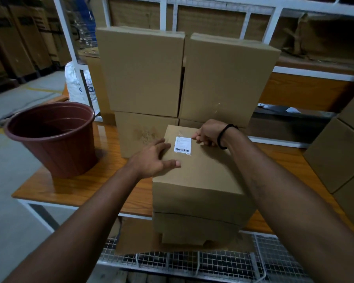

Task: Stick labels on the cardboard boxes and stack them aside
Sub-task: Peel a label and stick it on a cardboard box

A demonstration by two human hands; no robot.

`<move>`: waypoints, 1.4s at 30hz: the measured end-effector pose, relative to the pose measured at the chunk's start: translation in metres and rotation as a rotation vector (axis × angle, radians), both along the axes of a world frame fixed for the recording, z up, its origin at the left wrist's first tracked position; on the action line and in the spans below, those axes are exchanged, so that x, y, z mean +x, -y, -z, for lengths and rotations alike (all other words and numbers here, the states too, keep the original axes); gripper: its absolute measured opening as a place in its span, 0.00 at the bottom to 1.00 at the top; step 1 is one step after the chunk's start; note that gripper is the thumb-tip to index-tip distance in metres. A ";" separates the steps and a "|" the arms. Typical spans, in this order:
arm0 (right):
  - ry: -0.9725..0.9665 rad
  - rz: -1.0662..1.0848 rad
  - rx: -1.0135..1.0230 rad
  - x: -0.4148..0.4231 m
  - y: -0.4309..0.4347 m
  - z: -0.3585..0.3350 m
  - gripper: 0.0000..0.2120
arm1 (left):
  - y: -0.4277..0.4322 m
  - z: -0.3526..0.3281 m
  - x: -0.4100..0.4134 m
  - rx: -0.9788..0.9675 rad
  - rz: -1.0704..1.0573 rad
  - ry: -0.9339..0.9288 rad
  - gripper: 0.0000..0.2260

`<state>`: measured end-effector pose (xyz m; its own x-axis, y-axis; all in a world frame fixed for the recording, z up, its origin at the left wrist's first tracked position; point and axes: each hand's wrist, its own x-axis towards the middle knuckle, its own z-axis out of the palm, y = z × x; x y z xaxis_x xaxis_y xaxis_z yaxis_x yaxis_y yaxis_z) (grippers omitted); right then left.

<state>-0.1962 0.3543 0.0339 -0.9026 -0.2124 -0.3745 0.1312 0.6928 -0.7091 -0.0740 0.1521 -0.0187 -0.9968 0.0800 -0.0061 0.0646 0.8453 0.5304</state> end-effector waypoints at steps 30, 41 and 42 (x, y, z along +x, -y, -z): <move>0.039 0.239 -0.118 0.032 0.025 -0.018 0.16 | 0.006 -0.001 -0.009 -0.093 0.115 -0.102 0.41; -0.058 0.215 -0.015 0.038 0.034 -0.019 0.09 | 0.006 0.004 -0.011 -0.092 0.094 -0.095 0.43; -0.070 0.203 0.018 0.038 0.035 -0.019 0.10 | 0.006 0.004 -0.011 -0.096 0.090 -0.094 0.44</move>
